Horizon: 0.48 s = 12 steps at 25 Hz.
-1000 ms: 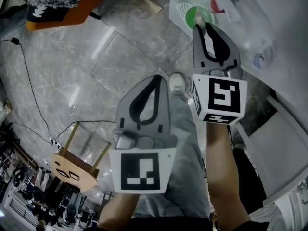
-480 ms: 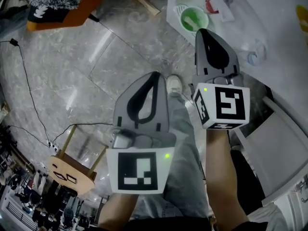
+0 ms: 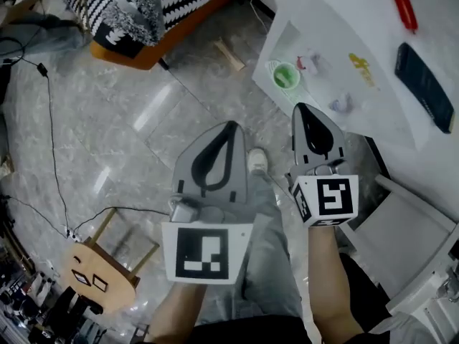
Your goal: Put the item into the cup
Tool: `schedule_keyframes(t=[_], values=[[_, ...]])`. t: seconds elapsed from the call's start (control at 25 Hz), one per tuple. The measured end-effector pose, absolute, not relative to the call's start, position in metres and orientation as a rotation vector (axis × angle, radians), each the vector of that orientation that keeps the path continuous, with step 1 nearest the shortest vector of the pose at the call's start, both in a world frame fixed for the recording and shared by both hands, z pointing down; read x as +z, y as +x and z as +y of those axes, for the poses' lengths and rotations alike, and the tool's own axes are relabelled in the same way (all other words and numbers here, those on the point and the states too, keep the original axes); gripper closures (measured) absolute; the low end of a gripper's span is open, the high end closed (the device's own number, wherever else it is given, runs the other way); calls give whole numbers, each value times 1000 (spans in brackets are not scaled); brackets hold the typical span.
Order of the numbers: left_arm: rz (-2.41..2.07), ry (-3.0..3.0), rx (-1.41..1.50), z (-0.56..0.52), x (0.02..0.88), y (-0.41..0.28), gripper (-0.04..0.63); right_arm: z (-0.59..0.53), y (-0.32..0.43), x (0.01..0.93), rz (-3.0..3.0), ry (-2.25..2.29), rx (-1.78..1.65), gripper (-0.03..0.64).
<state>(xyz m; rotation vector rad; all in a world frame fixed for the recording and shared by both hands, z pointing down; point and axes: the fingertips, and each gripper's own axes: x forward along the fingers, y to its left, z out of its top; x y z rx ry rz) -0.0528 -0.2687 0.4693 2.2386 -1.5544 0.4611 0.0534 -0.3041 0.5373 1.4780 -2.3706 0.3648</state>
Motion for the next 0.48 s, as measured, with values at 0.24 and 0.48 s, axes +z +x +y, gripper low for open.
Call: schedule_keyframes(t=[0.24, 0.48], values=[[-1594, 2425, 419, -245, 353, -66, 581, -275, 44, 416, -2487, 1513, 258, 607], [-1625, 2467, 281, -200, 267, -71, 581, -225, 40, 318, -2542, 1551, 182, 607]])
